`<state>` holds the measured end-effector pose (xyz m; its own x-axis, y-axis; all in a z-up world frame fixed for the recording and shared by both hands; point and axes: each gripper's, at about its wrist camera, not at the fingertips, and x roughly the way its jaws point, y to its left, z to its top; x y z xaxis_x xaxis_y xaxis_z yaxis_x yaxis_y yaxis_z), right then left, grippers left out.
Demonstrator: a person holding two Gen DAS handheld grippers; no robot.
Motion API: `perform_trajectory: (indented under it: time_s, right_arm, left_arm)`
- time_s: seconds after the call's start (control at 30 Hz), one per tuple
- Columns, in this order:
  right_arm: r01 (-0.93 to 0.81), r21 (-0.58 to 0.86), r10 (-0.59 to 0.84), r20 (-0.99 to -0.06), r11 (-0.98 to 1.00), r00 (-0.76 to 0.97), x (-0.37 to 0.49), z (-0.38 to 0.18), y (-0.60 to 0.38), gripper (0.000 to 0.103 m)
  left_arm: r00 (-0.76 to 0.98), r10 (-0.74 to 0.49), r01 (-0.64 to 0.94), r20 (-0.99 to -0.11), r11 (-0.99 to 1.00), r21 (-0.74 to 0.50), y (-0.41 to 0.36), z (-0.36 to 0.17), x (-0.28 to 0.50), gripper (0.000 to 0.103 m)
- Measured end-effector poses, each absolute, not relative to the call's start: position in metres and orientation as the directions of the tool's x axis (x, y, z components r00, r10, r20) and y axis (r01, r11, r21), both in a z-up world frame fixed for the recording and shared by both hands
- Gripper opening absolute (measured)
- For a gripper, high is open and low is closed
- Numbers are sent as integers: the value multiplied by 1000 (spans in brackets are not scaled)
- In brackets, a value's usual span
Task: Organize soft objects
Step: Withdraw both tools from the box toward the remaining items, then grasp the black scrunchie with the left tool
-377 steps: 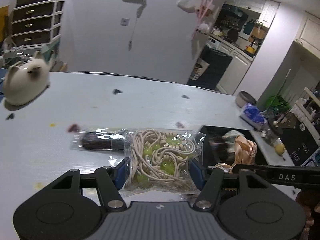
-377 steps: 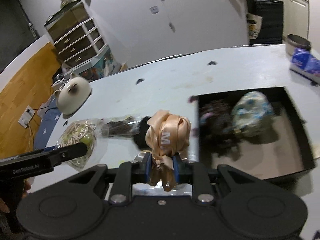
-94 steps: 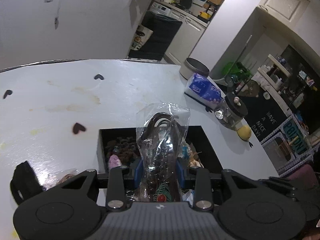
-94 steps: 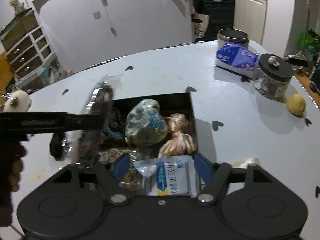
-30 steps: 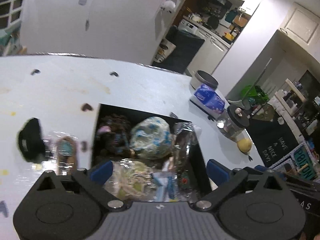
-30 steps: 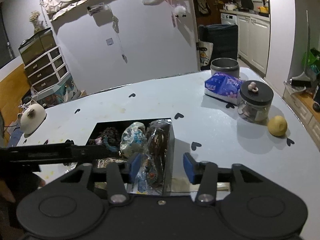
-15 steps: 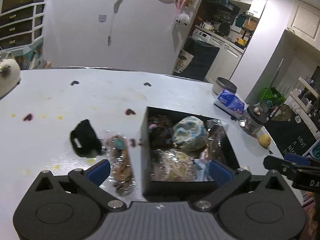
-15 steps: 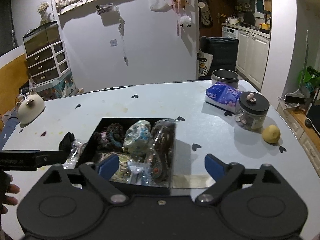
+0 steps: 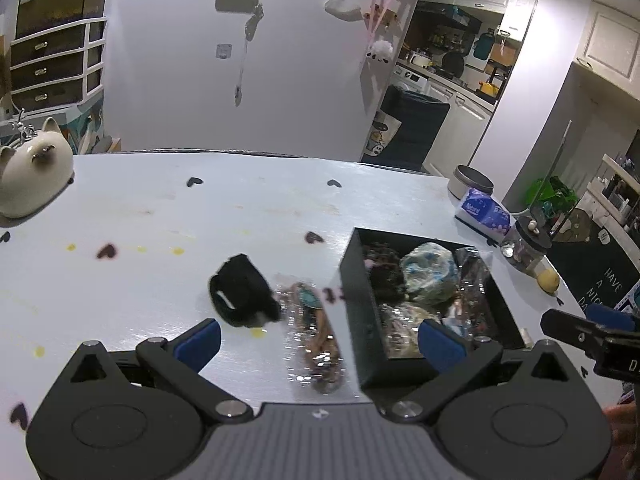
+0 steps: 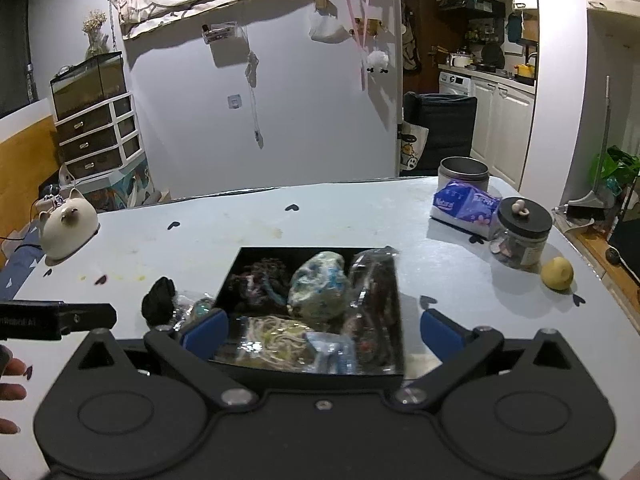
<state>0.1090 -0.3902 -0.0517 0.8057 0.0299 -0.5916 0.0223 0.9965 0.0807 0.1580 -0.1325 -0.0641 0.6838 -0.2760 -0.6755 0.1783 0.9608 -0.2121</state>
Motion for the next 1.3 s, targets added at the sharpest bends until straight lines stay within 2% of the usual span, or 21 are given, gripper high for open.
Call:
perform_trajectory:
  time_s: [0.6, 0.8, 0.87, 1.07, 1.3]
  right_arm:
    - [82, 98, -5, -614, 992, 790, 113, -64, -312, 103]
    - [82, 109, 8, -648, 991, 761, 114, -73, -293, 102]
    - [77, 107, 11, -654, 991, 756, 115, -74, -289, 95]
    - [73, 108, 20, -680, 991, 733, 123, -82, -282, 85]
    - [36, 101, 44, -693, 994, 719, 130, -90, -269, 81]
  left_arm:
    - [664, -311, 247, -680, 950, -193, -65, -68, 180, 103]
    - [613, -379, 282, -693, 925, -256, -54, -79, 198, 103]
    - [597, -391, 279, -701, 920, -276, -54, -84, 210, 103]
    - [539, -442, 207, -717, 895, -395, -57, -101, 255, 102]
    - [483, -447, 75, -753, 878, -472, -62, -132, 296, 96]
